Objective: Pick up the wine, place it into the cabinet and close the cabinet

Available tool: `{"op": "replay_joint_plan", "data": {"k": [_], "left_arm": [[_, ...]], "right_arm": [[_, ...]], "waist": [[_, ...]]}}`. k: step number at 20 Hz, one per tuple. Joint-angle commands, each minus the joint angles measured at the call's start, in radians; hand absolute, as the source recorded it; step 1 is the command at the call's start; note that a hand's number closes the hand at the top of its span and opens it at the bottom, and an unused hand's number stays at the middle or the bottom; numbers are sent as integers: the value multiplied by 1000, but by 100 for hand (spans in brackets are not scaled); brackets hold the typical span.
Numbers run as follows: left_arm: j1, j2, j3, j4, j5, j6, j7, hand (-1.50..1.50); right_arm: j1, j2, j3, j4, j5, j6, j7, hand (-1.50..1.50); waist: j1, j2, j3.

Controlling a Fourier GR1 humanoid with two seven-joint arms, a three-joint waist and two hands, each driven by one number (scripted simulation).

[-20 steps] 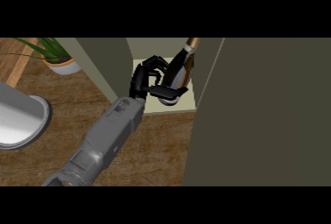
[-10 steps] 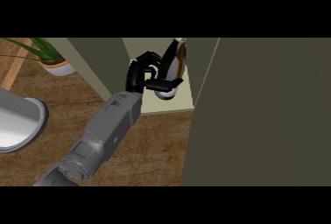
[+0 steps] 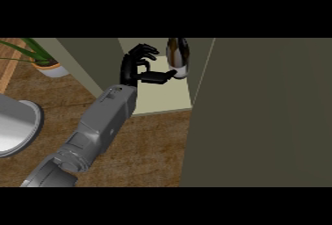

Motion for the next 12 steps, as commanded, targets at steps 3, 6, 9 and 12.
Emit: {"op": "replay_joint_plan", "data": {"k": [3, 6, 9, 12], "left_arm": [[-63, 11, -14, 62, -37, 67, -4, -150], [-52, 41, -14, 75, -45, 73, -38, -150], [-43, 27, -9, 89, -46, 117, -65, -150], [-80, 58, -8, 107, -49, 108, -24, -150]], "right_arm": [[43, -19, 27, -120, -42, 22, 31, -150], [53, -21, 2, -113, -66, 31, 2, -150], [58, -20, 20, -127, -53, 36, -4, -150], [53, -19, 15, -125, -58, 41, -7, -150]], "waist": [[-7, 4, -1], [-9, 8, 0], [-15, 7, -1], [-23, 12, -1]]}}
